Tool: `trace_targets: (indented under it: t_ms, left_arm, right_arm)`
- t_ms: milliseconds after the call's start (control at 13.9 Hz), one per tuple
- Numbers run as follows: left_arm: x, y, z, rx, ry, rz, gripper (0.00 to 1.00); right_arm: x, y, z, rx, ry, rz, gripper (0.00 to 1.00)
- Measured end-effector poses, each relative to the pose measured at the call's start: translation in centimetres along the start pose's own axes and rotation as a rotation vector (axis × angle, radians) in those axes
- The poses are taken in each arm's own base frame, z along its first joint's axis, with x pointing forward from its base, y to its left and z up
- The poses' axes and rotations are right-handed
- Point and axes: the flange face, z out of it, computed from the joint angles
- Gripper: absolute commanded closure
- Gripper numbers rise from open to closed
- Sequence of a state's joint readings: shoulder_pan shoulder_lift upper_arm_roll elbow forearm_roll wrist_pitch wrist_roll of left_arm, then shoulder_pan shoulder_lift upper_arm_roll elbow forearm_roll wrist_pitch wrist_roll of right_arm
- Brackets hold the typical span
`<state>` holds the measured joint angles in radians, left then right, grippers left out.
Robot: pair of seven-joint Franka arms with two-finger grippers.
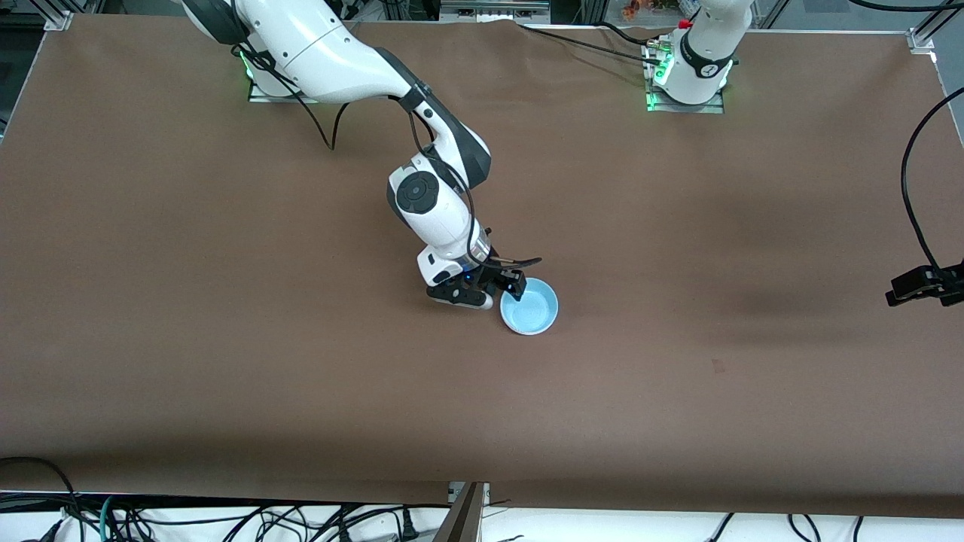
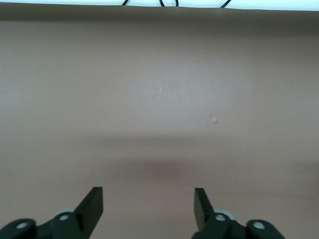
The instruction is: Stack pink and blue bowls on white bowl
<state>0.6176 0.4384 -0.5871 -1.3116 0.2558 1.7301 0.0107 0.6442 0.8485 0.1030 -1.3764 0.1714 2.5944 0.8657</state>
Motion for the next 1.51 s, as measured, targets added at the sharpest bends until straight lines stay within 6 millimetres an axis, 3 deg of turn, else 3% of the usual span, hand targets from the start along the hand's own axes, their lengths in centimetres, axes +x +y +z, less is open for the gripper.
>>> trace_targets:
  t_ms: [216,432,648,864,1296,1512]
  left_arm:
    - [0.2,0.0,-0.2,0.000,0.017,0.000,0.00]
    - [0.2,-0.1,-0.2,0.000,0.019,-0.001,0.00]
    - [0.2,0.0,-0.3,0.000,0.022,0.000,0.00]
    - [0.4,0.7,-0.4,-0.001,0.027,0.011,0.00]
    - [0.6,2.9,-0.4,-0.003,0.028,0.042,0.00]
    - [0.8,5.1,-0.4,-0.005,0.030,0.071,0.00]
  right_arm:
    - [2.7,0.4,-3.8,-0.133,-0.017,-0.095,0.00]
    - [6.1,2.0,-9.3,-0.272,-0.047,-0.272,0.00]
    - [11.3,6.1,-16.6,-0.377,-0.097,-0.423,0.00]
    - [15.4,10.7,-25.4,-0.454,-0.152,-0.538,0.00]
    - [16.9,16.7,-41.2,-0.460,-0.196,-0.500,0.00]
    - [16.4,20.1,-47.1,-0.433,-0.223,-0.446,0.00]
